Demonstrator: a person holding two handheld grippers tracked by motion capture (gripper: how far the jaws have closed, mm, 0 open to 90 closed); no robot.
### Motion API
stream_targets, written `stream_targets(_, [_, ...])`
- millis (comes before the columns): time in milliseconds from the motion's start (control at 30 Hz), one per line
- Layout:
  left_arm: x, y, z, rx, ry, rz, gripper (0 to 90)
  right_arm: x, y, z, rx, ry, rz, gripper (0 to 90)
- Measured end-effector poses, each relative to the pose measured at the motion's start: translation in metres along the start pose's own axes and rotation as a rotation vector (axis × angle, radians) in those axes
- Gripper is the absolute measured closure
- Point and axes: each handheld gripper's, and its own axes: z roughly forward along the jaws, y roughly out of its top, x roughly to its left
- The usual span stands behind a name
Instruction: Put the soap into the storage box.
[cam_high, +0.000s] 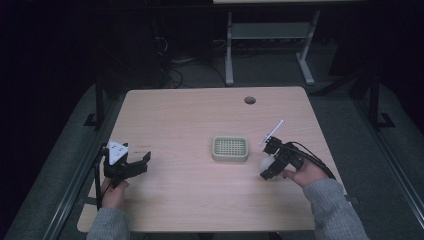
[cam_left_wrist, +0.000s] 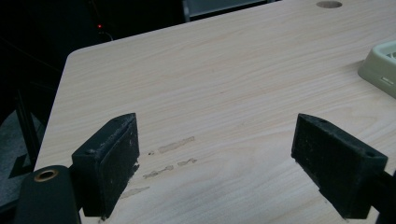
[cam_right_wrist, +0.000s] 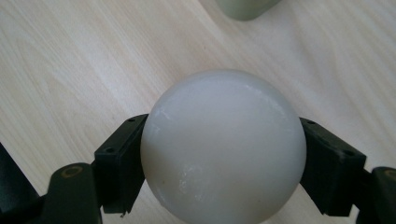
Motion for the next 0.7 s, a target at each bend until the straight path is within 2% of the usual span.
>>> stream_targets(367, [0.000, 0.000, 0.000, 0.000, -0.003, -0.002, 14.8, 0.001, 0.024, -0.007, -0.007, 0.004, -0.034, 23.8])
stream_targets(700, [-0.001, 0.000, 0.000, 0.000, -0.006, 0.006, 14.8, 0.001, 0.038, -0.016, -0.012, 0.001, -0.047, 23.8])
